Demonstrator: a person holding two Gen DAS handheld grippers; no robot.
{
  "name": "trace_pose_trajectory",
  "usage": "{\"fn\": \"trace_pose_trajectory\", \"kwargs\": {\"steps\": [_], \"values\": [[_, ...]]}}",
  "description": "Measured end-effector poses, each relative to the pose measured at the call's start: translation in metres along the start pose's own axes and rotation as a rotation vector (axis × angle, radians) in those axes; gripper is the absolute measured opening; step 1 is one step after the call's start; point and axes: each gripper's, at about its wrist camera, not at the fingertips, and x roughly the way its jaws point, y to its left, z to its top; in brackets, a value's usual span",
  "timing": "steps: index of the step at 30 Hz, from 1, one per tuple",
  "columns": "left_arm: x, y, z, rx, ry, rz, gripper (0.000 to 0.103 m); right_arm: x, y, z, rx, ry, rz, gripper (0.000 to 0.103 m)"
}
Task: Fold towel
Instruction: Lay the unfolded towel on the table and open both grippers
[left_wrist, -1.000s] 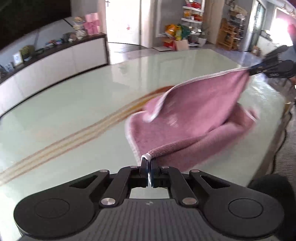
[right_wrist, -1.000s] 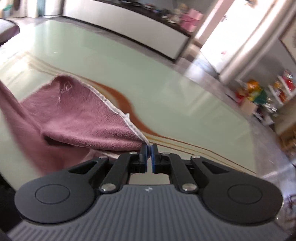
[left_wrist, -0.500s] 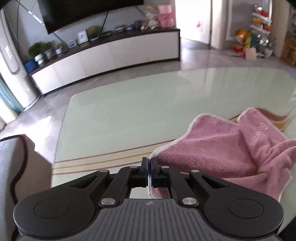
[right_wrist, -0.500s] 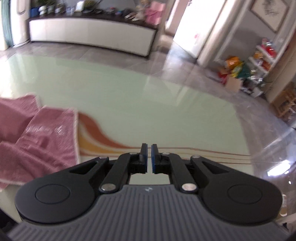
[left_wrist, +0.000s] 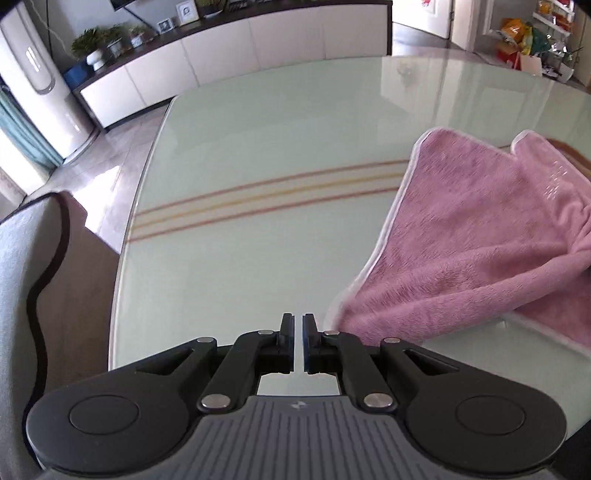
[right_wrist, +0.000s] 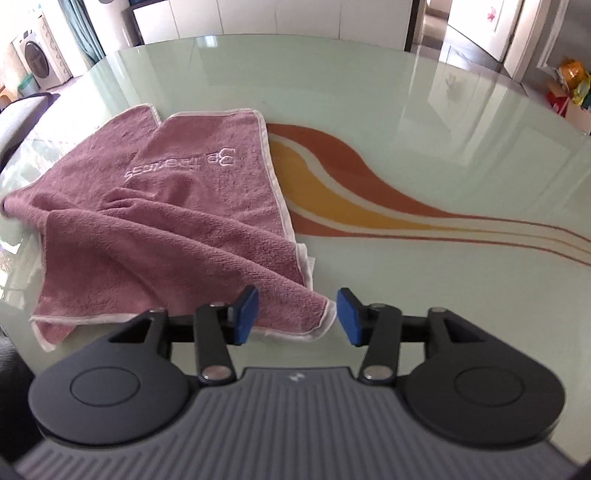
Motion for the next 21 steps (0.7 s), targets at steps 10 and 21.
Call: {"fn": "trace_pose_trajectory", "kwargs": {"steps": [10,21], "values": [[0.000,-0.027,-0.019,0.124,-0.017,-0.151,0.032,0.017,-0.003,-0.008,-0.006,0.036,0.032,0.067],[0.011,-0.068,0.028,0.152,-0.147,-0.213,0.046,0.010,-0.006,-0.011,0.055,-0.003,0.063,0.012]]}}
